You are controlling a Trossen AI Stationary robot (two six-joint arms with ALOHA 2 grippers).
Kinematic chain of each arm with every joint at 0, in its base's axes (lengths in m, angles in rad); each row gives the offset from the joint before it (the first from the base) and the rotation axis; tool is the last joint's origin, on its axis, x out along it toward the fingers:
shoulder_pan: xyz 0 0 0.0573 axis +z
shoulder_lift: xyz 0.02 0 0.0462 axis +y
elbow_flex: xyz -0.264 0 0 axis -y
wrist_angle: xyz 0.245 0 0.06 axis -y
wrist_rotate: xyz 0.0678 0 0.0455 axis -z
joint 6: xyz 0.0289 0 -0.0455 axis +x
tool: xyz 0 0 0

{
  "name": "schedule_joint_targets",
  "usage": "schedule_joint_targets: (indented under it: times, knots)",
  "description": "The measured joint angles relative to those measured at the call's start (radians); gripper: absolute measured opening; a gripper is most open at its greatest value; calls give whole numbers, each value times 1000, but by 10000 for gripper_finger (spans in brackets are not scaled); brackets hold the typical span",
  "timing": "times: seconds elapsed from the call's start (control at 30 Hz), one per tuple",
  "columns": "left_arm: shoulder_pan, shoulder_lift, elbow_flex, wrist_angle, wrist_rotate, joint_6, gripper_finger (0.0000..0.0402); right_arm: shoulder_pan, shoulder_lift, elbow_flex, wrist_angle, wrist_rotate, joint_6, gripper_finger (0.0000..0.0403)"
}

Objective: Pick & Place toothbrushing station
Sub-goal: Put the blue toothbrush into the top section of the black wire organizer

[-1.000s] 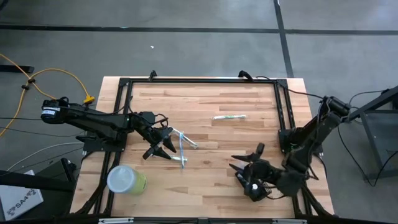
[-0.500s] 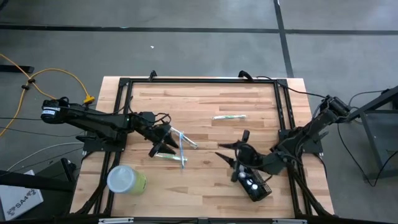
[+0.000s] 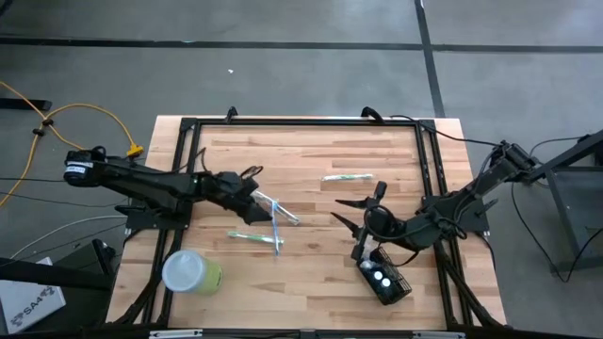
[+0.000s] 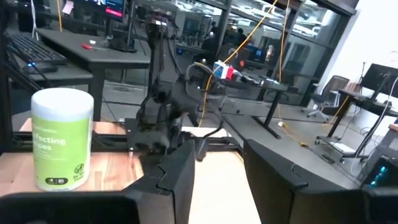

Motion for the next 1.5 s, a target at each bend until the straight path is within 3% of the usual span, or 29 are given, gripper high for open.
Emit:
schedule_joint_targets:
  times: [0.3, 0.7, 1.3, 1.5]
  knots:
    - [-108, 143, 0, -4, -61, -259, 195, -5, -2, 0, -4, -47, -21, 128]
    - [-99, 236, 0, -11, -184, -370, 195, -5, -1, 0, -9, -143, -19, 128]
    - [-90, 312, 0, 39, -217, -366, 195, 18, 0, 0, -21, -144, 50, 128]
    - [-109, 374, 2, 149, -224, -363, 195, 19, 0, 0, -18, -143, 51, 128]
